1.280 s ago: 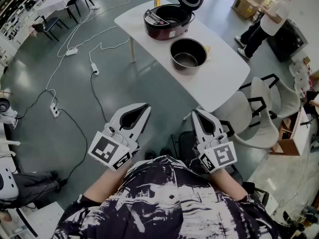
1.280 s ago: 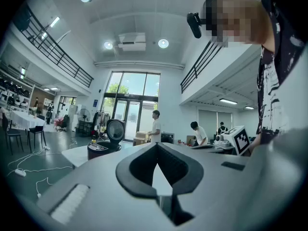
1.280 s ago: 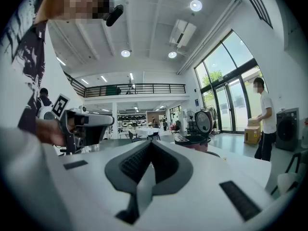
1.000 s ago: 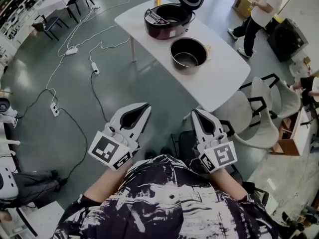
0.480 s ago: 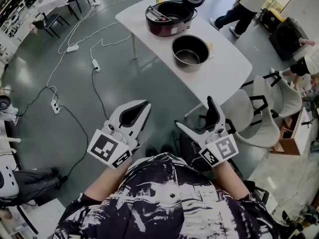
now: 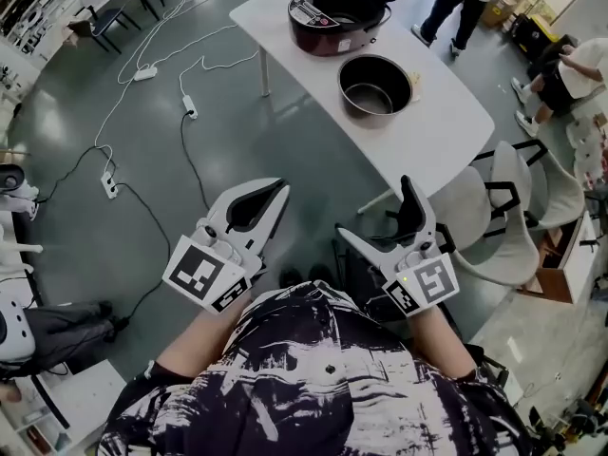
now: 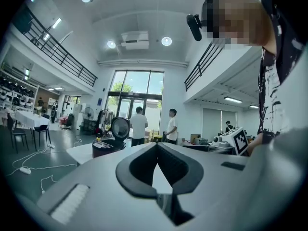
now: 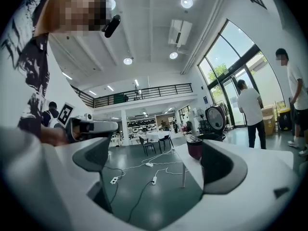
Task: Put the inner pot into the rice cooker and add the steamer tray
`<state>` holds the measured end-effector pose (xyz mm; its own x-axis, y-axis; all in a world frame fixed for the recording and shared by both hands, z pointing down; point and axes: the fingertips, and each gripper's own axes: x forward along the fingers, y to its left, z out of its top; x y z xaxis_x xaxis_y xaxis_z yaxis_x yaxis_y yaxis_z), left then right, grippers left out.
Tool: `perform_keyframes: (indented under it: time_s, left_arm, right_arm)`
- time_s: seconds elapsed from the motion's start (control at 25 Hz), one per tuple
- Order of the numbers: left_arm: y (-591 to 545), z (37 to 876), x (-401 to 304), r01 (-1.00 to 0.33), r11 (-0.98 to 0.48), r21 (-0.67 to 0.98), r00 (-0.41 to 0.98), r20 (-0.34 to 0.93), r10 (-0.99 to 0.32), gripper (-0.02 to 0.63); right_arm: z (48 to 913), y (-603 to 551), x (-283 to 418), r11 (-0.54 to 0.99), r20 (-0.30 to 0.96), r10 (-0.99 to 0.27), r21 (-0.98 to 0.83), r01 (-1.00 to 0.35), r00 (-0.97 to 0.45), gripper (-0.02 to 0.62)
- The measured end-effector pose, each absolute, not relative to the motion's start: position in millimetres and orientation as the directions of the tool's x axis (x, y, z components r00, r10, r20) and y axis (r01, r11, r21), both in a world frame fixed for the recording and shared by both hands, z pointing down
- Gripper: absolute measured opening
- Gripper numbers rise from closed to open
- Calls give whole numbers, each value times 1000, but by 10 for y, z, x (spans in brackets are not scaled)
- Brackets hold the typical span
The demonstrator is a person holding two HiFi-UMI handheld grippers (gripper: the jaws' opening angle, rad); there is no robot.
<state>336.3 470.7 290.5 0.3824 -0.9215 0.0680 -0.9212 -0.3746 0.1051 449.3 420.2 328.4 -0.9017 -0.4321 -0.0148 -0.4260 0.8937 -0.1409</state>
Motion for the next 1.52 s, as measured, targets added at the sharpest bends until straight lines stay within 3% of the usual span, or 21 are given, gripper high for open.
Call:
perform_keyframes:
  time_s: [0.32,0.6,1.08,1.52]
  left_arm:
    - [4571,2993,3144,-946,-311,97,320,95,-943,5]
    - [4474,3129,2446,-954,-267,136,281,92,-955,5]
    - [3907,3076,706,-917,-366,158,379,64,-923,5]
    - [3333,3118,-126,-892,-413,184,429,52,-902,5]
  right_arm:
    - [3350,4046,4236,927,-8,-354,-135,-350,-935,554]
    - [3373,3918,3555,942,20,-313,-118,-313,-950,554]
    - [3198,3451,1831,914,24,-396,-89,-396,-918,554]
    - [3203,2991,921,901,37,-423,-91,-425,-905,554]
